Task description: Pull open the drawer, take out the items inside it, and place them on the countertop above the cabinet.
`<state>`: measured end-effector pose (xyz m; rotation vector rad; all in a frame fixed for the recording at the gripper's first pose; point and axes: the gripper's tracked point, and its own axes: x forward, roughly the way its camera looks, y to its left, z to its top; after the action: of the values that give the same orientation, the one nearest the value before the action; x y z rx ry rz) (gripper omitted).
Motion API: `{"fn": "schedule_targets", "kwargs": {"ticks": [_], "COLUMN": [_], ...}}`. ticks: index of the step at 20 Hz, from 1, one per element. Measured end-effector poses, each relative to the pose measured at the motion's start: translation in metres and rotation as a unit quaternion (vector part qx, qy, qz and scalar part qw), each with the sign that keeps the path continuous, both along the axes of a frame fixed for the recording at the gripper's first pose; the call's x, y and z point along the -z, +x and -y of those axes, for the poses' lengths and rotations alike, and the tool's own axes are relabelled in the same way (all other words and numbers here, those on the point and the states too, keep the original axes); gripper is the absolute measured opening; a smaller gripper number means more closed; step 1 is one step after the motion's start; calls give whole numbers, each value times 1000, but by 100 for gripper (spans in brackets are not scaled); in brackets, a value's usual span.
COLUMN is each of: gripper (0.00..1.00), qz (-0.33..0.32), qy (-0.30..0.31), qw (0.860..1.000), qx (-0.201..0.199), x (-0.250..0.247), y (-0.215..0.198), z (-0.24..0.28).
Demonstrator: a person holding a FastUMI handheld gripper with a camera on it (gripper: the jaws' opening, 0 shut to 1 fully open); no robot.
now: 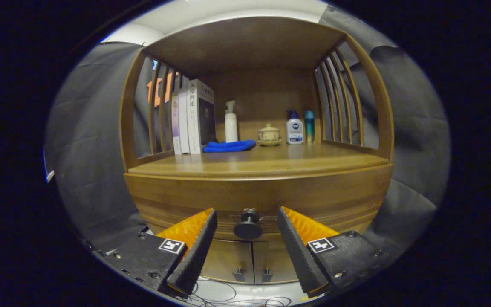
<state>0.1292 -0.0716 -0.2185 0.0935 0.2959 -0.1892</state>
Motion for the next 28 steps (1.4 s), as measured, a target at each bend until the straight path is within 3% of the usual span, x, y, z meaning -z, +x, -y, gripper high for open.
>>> {"fn": "schedule_targets", "kwargs": {"ticks": [10, 22, 28], "gripper": [53, 37, 36], "qz": [-9, -16, -16], "qy": [10, 19, 11], "qw": [1000, 999, 1000], "qx": [19, 26, 15], "x": [31, 34, 32], "y": [33, 28, -6], "z": [7, 6, -2]}}
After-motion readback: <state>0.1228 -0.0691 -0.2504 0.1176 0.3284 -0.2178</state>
